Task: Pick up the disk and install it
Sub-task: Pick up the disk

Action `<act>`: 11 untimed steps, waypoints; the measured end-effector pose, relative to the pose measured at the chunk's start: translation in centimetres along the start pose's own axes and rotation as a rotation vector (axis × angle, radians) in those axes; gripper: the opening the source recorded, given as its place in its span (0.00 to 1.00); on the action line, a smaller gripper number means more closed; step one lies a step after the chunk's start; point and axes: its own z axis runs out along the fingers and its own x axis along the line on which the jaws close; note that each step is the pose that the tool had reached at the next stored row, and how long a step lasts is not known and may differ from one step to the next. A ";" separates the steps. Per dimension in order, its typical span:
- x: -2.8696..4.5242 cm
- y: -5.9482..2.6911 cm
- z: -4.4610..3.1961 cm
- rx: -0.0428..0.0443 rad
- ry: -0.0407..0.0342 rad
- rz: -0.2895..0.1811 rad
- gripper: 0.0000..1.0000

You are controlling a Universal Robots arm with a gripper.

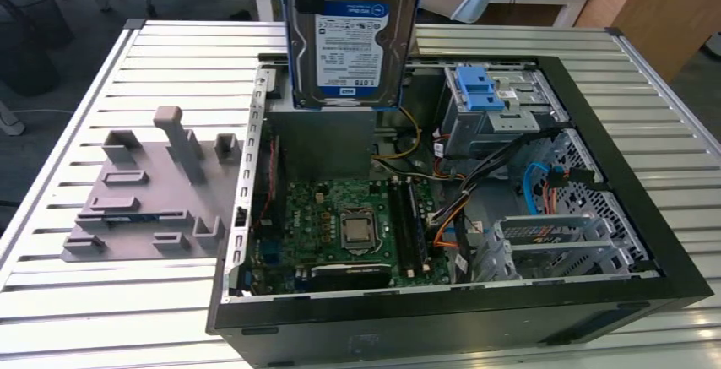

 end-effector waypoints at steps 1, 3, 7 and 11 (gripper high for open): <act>0.00 0.03 0.00 0.0000 0.0000 0.000 0.36; 0.00 0.06 0.00 0.0000 0.0000 0.000 0.36; 0.01 0.16 0.01 0.0000 0.0000 0.000 0.36; 0.01 0.41 0.01 0.0001 0.0001 0.000 0.36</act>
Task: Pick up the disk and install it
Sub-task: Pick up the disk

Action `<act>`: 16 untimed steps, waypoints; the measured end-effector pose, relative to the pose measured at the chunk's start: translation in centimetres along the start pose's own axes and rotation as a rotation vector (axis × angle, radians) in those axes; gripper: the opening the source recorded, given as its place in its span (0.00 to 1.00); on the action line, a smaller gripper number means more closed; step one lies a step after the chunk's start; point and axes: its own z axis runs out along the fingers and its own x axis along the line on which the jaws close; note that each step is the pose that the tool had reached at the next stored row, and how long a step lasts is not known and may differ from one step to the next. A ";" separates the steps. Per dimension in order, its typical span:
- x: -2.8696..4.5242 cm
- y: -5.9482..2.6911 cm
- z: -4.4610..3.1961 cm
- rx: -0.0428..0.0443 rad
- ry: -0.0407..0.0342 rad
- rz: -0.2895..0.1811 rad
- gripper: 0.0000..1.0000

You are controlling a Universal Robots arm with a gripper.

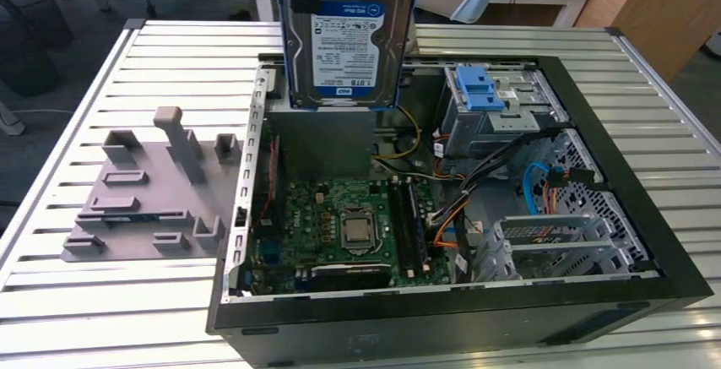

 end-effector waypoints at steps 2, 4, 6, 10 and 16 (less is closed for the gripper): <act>0.00 0.03 0.00 -0.0001 -0.0001 0.000 0.36; 0.00 0.04 0.00 -0.0001 0.0000 0.000 0.36; 0.00 -0.05 0.00 -0.0001 0.0000 0.000 0.36; -0.01 -0.74 -0.03 -0.0001 0.0000 0.000 0.36; -0.04 -3.16 -0.10 0.0000 -0.0001 0.000 0.36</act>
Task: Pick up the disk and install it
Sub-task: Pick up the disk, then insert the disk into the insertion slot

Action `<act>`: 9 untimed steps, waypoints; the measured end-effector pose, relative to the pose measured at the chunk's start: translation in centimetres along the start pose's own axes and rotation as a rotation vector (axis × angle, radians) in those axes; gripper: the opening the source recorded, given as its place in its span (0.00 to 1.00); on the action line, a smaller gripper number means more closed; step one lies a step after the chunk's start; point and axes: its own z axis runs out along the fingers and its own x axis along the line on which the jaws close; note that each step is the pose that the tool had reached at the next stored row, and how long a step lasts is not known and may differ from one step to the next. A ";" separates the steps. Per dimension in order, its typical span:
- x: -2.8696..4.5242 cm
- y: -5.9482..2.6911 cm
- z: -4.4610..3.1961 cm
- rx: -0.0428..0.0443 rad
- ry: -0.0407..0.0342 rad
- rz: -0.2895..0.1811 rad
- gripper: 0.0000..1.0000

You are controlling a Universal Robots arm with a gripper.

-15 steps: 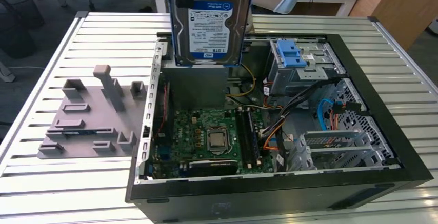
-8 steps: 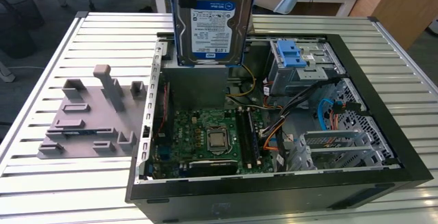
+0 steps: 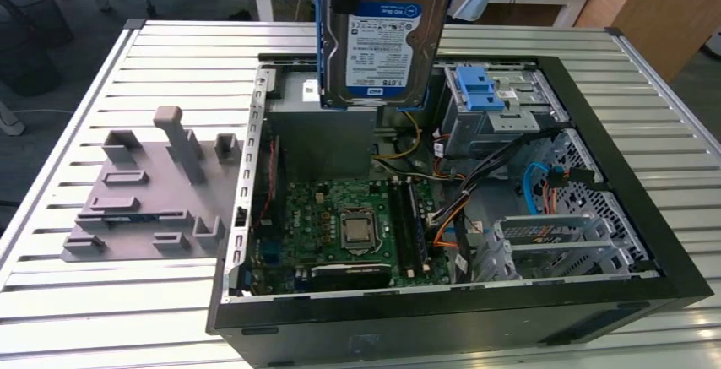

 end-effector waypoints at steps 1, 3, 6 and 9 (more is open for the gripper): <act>-0.01 -0.05 0.00 0.0000 -0.0001 0.000 0.36; -0.01 -0.15 0.00 0.0000 0.0001 0.000 0.36; -0.01 -0.26 0.00 -0.0001 0.0001 0.000 0.36; -0.01 -0.37 0.00 0.0000 0.0000 0.000 0.36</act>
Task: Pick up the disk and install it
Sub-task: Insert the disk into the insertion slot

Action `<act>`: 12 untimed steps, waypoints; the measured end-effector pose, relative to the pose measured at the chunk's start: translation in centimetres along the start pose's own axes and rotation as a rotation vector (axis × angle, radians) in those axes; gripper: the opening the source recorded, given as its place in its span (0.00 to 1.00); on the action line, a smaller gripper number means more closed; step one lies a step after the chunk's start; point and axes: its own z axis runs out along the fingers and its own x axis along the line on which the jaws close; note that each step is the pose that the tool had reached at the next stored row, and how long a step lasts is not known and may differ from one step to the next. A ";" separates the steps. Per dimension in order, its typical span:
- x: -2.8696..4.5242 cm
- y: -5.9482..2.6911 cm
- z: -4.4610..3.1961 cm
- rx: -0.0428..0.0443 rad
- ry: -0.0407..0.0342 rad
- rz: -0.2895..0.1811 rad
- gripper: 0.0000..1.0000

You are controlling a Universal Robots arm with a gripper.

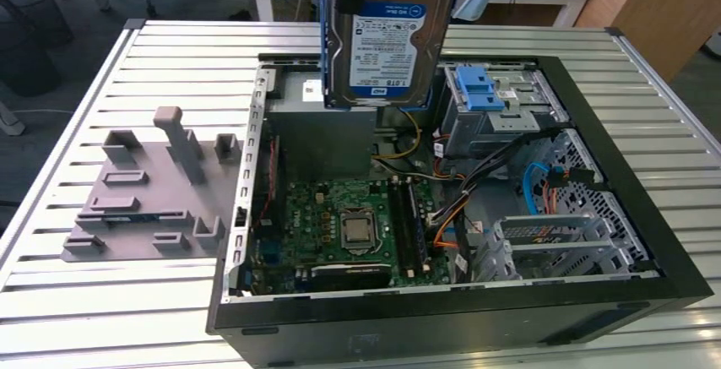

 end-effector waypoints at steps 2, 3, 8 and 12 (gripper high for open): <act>0.00 -0.06 0.00 0.0000 0.0000 0.000 0.36; 0.00 -0.09 0.00 0.0000 0.0000 0.000 0.36; -0.01 -0.28 0.00 0.0000 0.0000 0.000 0.36; 0.00 -0.39 0.01 0.0000 0.0000 0.000 0.36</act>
